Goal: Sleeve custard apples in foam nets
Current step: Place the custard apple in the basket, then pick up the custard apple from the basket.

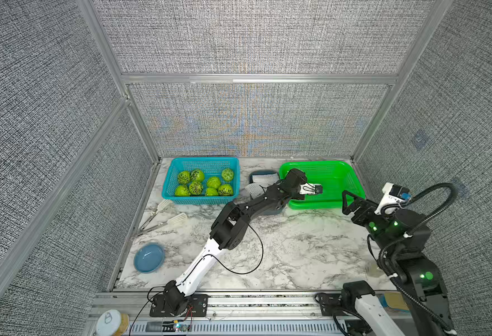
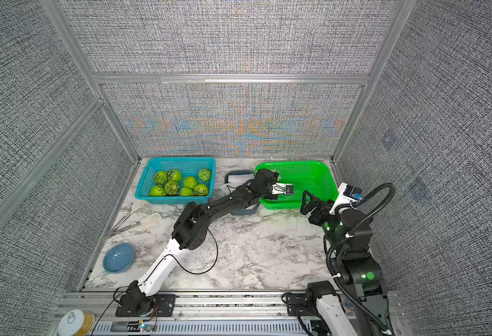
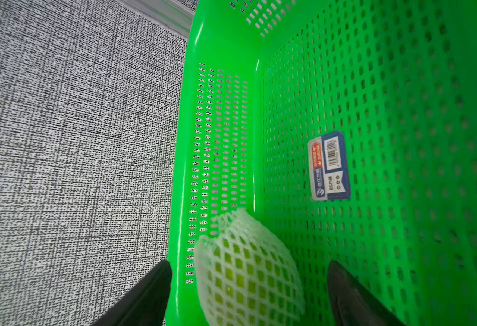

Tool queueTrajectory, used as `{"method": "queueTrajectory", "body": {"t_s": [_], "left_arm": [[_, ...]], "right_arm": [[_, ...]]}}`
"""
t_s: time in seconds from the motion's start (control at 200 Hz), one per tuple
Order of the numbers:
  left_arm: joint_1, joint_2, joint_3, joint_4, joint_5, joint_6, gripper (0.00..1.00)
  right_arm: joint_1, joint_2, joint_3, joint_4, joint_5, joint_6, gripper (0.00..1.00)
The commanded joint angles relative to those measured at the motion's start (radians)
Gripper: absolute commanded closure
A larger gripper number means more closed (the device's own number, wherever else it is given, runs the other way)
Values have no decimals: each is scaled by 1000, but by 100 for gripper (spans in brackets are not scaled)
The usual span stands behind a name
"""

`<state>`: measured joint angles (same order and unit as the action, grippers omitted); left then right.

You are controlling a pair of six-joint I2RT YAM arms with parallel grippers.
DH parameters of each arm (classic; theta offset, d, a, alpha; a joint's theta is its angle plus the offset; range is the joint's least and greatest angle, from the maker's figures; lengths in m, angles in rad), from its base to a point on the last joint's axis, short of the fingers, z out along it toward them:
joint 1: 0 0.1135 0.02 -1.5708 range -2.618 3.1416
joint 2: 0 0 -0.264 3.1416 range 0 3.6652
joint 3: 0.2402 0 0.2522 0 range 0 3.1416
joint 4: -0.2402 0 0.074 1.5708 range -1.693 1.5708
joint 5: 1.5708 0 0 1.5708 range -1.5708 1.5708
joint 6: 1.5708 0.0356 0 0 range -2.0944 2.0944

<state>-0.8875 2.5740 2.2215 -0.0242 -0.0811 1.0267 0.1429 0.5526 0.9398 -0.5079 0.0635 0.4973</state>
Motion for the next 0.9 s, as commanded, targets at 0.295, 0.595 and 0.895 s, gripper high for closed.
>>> {"method": "queueTrajectory", "body": {"t_s": [0.295, 0.595, 0.895], "left_arm": [[-6, -288, -115, 354, -131, -27, 8], [-10, -697, -332, 300, -434, -246, 6], [28, -1180, -683, -33, -473, -765, 6]], "right_arm": [[-1, 48, 83, 43, -9, -90, 1], [-3, 89, 223, 16, -196, -136, 1], [-1, 141, 221, -25, -431, -128, 1]]}}
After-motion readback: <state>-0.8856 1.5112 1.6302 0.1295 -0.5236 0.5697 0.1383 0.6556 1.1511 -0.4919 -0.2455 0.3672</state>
